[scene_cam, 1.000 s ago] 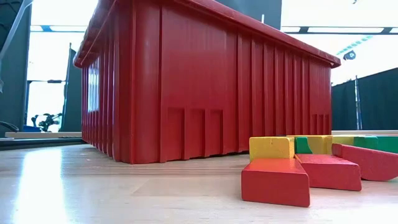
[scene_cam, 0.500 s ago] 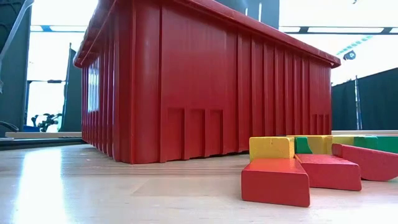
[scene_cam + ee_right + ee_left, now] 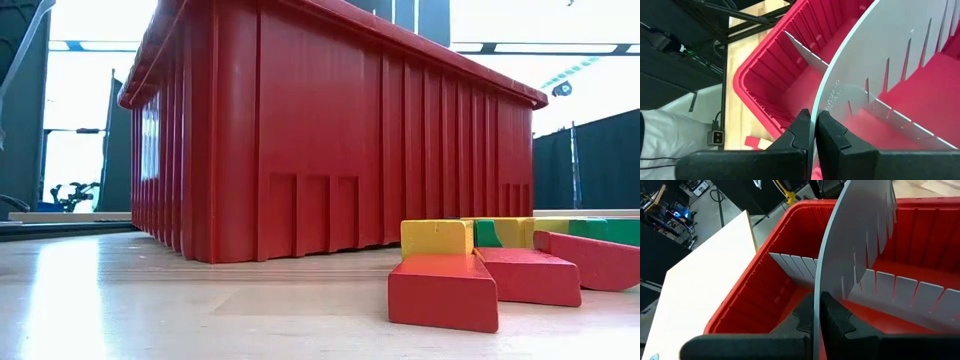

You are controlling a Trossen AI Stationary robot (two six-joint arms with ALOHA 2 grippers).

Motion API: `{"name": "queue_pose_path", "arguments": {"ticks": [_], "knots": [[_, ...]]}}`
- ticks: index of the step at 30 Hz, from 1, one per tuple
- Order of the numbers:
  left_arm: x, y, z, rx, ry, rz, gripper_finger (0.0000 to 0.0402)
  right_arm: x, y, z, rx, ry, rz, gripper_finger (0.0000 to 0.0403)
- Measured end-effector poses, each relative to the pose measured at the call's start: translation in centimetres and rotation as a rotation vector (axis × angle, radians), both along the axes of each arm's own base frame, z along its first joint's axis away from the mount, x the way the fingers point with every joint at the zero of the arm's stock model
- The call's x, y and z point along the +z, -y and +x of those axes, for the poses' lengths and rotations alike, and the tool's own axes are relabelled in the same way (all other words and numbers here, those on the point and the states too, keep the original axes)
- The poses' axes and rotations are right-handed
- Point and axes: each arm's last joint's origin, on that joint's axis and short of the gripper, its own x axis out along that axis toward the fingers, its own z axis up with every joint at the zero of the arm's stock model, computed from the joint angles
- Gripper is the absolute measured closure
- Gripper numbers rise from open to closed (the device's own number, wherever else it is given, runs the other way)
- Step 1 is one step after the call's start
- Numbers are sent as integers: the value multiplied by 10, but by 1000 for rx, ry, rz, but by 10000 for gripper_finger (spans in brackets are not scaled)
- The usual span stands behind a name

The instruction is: Sort blocks

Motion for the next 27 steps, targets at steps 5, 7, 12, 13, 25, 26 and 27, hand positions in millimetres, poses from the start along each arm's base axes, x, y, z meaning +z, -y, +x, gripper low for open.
{"name": "queue_pose_path", "arguments": {"ticks": [5,7,12,13,25,26,27], "knots": [[0,0,0,-1,6,-10,401,1,-1,0,20,11,12,403],[0,0,0,0,6,-17,401,2,-2,1,26,23,11,403],[0,0,0,4,6,-28,401,3,-2,2,36,38,5,403],[0,0,0,6,4,-32,401,3,-2,2,37,38,4,403],[-4,2,-2,18,-39,-77,402,3,-3,3,51,48,-4,403],[-4,2,-3,24,-47,-79,401,3,-3,3,53,49,-6,403],[-5,1,-4,34,-54,-77,401,3,-2,3,53,49,-7,403]]}}
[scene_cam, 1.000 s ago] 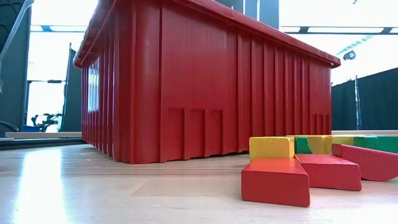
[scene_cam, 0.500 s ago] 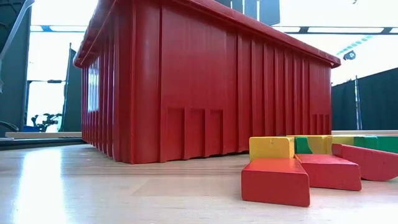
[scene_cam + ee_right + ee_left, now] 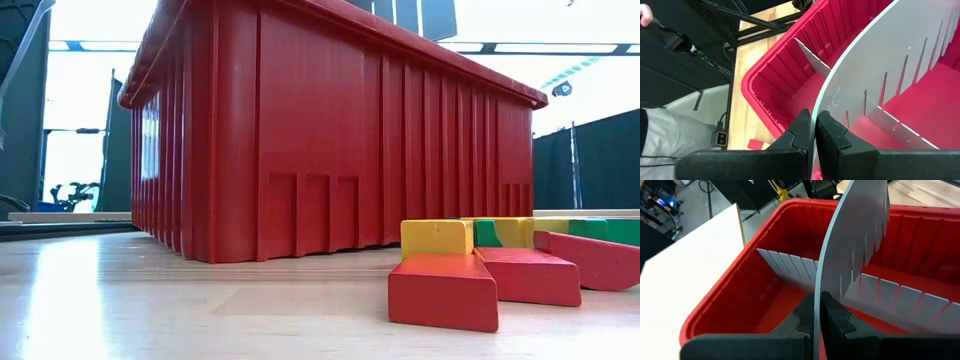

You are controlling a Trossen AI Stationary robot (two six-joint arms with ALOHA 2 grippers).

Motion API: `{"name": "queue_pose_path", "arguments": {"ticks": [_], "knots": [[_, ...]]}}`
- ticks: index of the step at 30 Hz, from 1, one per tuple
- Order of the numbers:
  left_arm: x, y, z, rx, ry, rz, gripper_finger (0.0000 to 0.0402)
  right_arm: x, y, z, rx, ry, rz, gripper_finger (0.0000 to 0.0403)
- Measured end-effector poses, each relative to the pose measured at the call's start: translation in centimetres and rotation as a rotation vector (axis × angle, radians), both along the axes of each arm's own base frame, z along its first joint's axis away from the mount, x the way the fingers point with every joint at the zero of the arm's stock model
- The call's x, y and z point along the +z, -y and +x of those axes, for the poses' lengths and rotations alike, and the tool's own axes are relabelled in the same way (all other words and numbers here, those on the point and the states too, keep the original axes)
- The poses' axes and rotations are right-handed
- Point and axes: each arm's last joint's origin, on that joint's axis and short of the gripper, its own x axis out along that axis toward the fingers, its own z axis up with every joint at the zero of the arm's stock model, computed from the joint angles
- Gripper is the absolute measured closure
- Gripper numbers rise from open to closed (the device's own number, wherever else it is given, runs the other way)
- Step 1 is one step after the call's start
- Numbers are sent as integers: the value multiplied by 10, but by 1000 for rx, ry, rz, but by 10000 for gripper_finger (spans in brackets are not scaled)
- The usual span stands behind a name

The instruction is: Sort blocks

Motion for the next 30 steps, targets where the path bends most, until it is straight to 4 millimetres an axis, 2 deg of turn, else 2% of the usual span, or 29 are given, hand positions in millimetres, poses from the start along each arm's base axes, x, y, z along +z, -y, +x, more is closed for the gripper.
{"name": "queue_pose_path", "arguments": {"ticks": [11,19,24,30], "knots": [[-3,-13,-5,39,-13,33,401,1,1,2,-16,17,-18,403],[-28,-28,8,45,-97,-23,401,1,2,3,-29,22,-36,403],[-35,-36,7,137,-175,30,400,5,-4,3,89,69,27,398],[-33,-37,0,148,-190,27,400,10,-3,7,85,136,7,400]]}}
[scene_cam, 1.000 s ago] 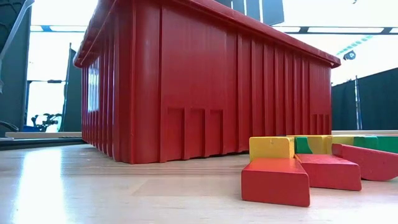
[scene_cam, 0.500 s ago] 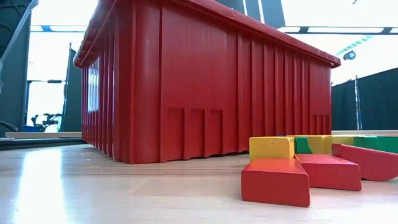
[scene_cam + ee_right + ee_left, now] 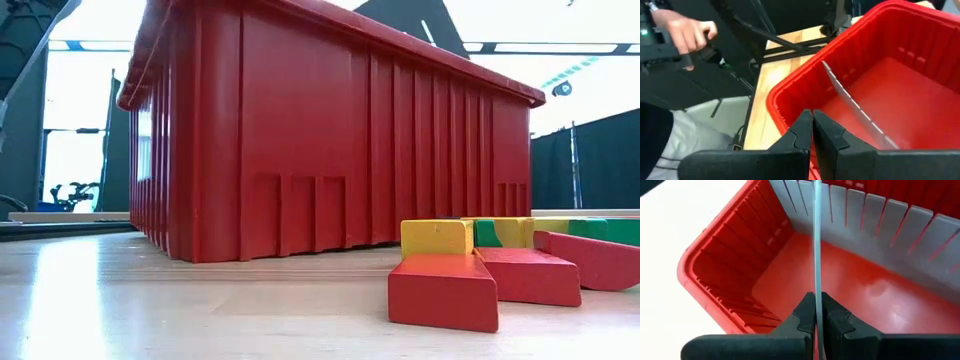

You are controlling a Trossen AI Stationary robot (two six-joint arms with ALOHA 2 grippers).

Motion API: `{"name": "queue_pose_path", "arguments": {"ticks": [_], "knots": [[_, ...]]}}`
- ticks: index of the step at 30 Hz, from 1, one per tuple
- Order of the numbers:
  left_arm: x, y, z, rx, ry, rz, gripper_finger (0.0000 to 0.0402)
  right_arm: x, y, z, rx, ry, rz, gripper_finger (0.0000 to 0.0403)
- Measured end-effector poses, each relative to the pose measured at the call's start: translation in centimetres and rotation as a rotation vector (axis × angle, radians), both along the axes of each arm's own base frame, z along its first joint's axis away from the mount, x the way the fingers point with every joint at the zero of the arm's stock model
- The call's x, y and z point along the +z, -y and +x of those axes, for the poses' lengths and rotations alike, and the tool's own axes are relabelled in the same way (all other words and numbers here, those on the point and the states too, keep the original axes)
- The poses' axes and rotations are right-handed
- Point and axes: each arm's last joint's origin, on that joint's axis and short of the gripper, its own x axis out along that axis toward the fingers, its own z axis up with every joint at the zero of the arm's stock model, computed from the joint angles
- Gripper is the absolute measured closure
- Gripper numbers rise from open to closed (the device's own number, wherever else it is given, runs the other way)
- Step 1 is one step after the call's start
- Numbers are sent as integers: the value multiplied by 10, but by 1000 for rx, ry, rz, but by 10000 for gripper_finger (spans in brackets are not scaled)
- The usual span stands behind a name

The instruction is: Sort blocks

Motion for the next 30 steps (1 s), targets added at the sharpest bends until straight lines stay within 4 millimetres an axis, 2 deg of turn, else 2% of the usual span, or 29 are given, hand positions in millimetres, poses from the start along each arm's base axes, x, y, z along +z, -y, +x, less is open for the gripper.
{"name": "queue_pose_path", "arguments": {"ticks": [3,12,19,25,30], "knots": [[1,2,-1,-7,-2,1,400,-1,1,-1,-15,-10,-22,401],[11,11,-8,-26,23,-4,401,-6,20,-6,-268,-91,-130,402],[23,27,-21,-37,21,-17,401,11,29,-26,-339,11,-161,400],[35,49,-31,-78,21,-27,401,34,31,-47,-407,182,-219,347],[42,62,-35,-76,28,-45,401,38,33,-55,-459,196,-241,279]]}}
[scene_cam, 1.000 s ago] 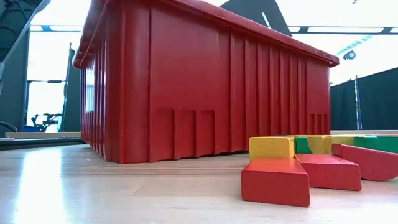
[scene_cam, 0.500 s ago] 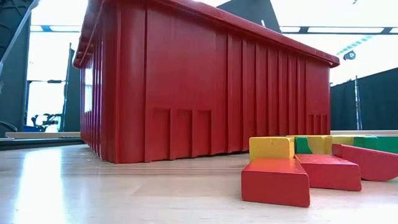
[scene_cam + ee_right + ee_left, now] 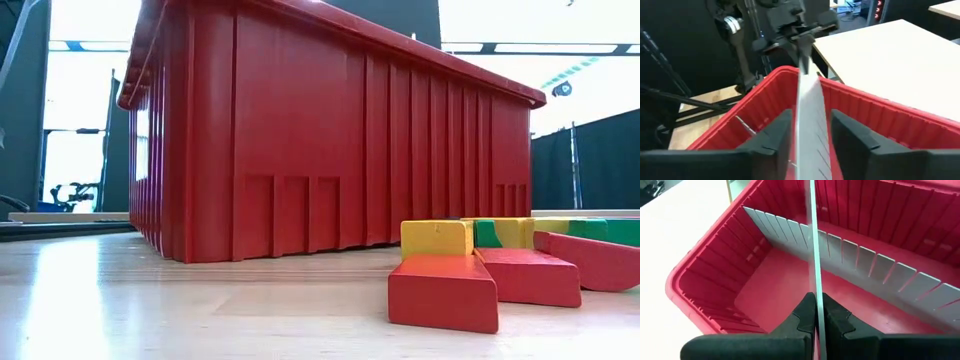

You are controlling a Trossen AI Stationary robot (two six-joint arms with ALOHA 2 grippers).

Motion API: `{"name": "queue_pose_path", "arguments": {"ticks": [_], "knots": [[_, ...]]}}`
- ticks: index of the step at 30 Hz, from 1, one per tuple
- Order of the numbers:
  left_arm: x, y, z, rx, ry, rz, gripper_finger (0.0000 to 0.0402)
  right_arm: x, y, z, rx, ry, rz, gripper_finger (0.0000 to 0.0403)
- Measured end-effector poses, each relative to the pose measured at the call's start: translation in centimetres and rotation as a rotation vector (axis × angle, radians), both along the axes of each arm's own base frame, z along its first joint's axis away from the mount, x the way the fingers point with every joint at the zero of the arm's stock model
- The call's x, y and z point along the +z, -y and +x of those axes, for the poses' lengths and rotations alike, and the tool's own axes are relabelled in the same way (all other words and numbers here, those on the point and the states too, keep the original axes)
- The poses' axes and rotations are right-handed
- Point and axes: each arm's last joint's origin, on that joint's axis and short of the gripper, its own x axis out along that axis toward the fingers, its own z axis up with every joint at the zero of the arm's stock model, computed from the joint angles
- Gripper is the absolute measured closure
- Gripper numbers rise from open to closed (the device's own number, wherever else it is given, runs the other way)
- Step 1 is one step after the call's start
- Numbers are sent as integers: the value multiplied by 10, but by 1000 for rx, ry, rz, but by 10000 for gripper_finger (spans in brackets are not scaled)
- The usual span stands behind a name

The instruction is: Sort blocks

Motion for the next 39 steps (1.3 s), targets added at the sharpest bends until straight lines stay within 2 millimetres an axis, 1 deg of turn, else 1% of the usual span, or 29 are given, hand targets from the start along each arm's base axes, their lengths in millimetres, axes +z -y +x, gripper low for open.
{"name": "queue_pose_path", "arguments": {"ticks": [4,9,13,18,21,27,32,39], "knots": [[4,8,-2,-43,28,-40,401,-2,1,4,4,-12,5,240],[6,15,-1,-119,64,-54,401,-11,5,16,6,-58,23,217],[10,20,-3,-174,105,-85,401,-14,6,21,47,-68,45,216],[9,23,-5,-223,120,-147,401,-17,7,27,74,-75,82,219],[9,24,-6,-233,119,-156,401,-20,7,32,104,-78,127,219],[3,21,-2,-242,88,-165,401,-28,8,44,164,-101,201,220],[-6,16,3,-224,26,-160,401,-35,8,54,202,-126,236,220],[-8,13,4,-216,12,-117,401,-40,7,62,239,-144,268,220]]}}
